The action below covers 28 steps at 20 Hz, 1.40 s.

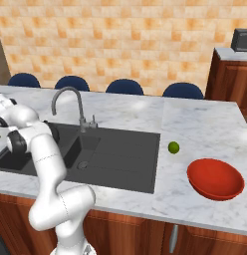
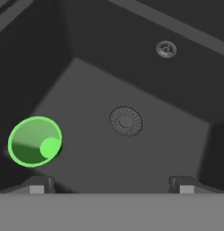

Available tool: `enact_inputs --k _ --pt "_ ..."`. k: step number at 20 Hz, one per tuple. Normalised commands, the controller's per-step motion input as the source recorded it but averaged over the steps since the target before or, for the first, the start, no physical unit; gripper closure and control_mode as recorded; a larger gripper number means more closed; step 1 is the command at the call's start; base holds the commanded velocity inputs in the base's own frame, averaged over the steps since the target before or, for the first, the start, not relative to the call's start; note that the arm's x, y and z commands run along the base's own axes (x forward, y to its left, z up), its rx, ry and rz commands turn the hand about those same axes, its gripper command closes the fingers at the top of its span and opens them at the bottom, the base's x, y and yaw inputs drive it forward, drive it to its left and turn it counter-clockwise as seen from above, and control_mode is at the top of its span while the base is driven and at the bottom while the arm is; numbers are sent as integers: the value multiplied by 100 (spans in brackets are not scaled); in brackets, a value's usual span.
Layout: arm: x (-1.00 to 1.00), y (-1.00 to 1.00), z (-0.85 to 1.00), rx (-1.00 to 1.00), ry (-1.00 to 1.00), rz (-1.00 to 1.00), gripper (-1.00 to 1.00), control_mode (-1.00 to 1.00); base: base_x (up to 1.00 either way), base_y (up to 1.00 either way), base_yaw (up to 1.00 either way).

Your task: Remove the lemon wedge and lime from the sink. Then move the bowl and cup from the counter to the sink for washing.

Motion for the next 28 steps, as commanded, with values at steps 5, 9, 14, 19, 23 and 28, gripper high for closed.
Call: enact_inputs --k 5,9,14,19,23,28 --pt "-48 -26 26 20 -16 0 -100 -100 0 0 0" --pt "-46 -29 23 16 -16 2 -100 -100 0 0 0" --pt "-47 -34 18 5 -13 17 -100 -100 0 0 0" --pt "-45 -31 24 5 -1 15 -100 -100 0 0 0" --pt "-27 -24 39 4 13 1 -100 -100 0 0 0" --pt "-20 -29 42 1 20 0 -100 -100 0 0 0"
